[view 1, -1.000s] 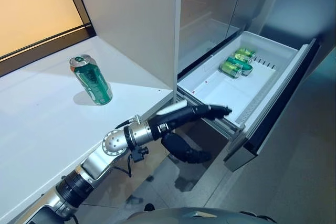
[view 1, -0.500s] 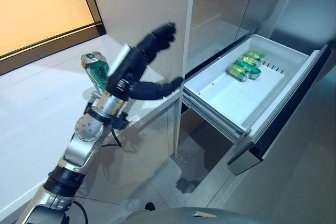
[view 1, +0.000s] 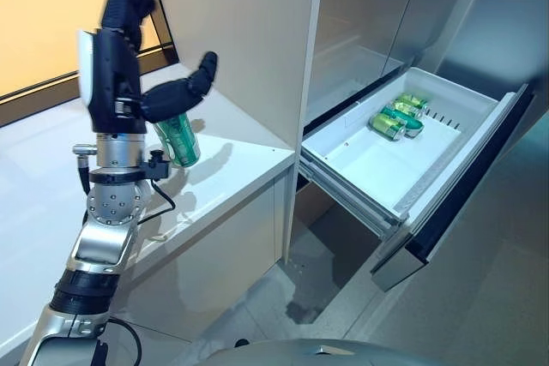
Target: Put drinks into fridge and close the fridge
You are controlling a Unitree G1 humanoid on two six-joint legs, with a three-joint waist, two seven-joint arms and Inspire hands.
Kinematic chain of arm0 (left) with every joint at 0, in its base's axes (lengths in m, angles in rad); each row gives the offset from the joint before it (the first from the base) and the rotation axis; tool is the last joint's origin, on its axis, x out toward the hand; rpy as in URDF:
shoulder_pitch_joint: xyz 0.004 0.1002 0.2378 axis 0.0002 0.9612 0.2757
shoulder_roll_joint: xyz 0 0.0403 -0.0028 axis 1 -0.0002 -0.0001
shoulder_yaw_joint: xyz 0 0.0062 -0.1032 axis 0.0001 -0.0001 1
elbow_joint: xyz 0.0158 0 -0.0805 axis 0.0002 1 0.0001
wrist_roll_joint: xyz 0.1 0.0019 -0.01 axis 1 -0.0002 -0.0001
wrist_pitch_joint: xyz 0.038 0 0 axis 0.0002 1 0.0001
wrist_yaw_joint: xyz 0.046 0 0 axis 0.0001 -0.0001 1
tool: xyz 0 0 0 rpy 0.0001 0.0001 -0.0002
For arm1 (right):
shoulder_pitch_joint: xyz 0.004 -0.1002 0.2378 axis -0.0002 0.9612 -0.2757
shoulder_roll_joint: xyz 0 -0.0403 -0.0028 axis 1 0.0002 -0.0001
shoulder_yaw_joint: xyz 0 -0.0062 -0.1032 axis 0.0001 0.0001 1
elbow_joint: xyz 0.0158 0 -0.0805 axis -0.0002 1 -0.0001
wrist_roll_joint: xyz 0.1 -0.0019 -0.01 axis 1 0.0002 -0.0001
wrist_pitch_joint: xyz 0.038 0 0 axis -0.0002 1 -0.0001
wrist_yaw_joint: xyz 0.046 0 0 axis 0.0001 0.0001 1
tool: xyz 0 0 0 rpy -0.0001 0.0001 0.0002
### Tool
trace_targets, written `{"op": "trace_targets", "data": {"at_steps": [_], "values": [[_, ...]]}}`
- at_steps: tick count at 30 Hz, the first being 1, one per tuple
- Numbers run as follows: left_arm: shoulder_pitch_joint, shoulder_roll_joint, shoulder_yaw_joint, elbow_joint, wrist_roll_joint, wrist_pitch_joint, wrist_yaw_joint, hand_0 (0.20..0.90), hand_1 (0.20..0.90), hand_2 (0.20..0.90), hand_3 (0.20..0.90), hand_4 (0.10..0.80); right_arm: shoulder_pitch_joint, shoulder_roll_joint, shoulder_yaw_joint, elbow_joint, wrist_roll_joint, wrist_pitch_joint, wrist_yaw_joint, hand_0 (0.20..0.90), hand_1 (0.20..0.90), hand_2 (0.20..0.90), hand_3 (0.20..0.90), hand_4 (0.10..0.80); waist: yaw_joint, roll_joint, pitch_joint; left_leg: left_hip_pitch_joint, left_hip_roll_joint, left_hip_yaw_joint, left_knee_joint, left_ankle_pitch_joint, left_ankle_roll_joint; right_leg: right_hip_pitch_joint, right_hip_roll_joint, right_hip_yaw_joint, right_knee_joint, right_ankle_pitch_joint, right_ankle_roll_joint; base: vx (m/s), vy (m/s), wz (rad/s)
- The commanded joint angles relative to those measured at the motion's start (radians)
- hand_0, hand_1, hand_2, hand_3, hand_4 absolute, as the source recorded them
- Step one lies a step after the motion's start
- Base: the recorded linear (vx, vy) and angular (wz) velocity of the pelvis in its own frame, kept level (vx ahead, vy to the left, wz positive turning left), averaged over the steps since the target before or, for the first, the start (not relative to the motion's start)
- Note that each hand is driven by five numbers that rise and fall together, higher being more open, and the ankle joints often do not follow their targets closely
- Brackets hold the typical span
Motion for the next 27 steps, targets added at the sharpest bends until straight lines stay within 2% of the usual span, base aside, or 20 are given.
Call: {"op": "trace_targets", "data": {"at_steps": [1,5,11,14,21,27], "values": [[-0.101,0.04,0.079,0.027,0.045,0.023,0.088,0.9,0.9,0.9,0.9,0.8,-0.032,0.053,-0.016,0.007,0.027,-0.019,0.021,0.9,0.9,0.9,0.9,0.8,0.015,0.004,-0.015,0.016,-0.048,-0.142,0.006,-0.153,0.024,-0.028,0.028,0.006,0.016,-0.031,0.029,0.0,0.0,0.0],[-0.08,0.03,0.091,0.053,0.008,0.089,0.09,0.9,0.9,0.9,0.9,0.8,-0.035,0.052,-0.021,0.005,0.027,-0.014,0.021,0.9,0.9,0.9,0.9,0.8,0.021,0.005,-0.014,0.016,-0.049,-0.149,0.006,-0.152,0.023,-0.026,0.027,0.002,0.015,-0.033,0.029,0.0,0.0,0.0],[-0.067,-0.009,0.095,0.082,-0.151,0.188,0.052,0.9,0.9,0.9,0.9,0.8,-0.047,0.047,-0.024,-0.004,0.031,0.006,0.023,0.9,0.9,0.9,0.9,0.8,0.023,0.007,-0.012,0.017,-0.047,-0.152,0.006,-0.149,0.02,-0.025,0.027,-0.001,0.016,-0.033,0.029,0.002,0.003,0.02],[-0.07,-0.036,0.092,0.086,-0.284,0.214,0.009,0.9,0.9,0.9,0.9,0.8,-0.049,0.046,-0.027,-0.006,0.027,0.011,0.025,0.9,0.9,0.9,0.9,0.8,0.023,0.008,-0.012,0.017,-0.046,-0.152,0.006,-0.147,0.019,-0.025,0.027,-0.001,0.017,-0.032,0.03,0.0,0.0,0.0],[-0.078,-0.073,0.091,0.102,-0.422,0.232,-0.027,0.9,0.9,0.9,0.9,0.8,-0.052,0.046,-0.023,-0.02,0.027,0.029,0.023,0.9,0.9,0.9,0.9,0.8,0.018,0.009,-0.012,0.019,-0.046,-0.151,0.006,-0.147,0.019,-0.024,0.027,-0.001,0.016,-0.031,0.031,0.002,0.0,0.02],[-0.088,-0.087,0.104,0.094,-0.509,0.21,-0.041,0.9,0.9,0.9,0.9,0.8,-0.051,0.041,-0.021,-0.023,0.023,0.031,0.028,0.9,0.9,0.9,0.9,0.8,0.016,0.008,-0.012,0.02,-0.045,-0.149,0.006,-0.146,0.017,-0.023,0.027,-0.001,0.016,-0.03,0.031,0.0,0.0,0.0]]}}
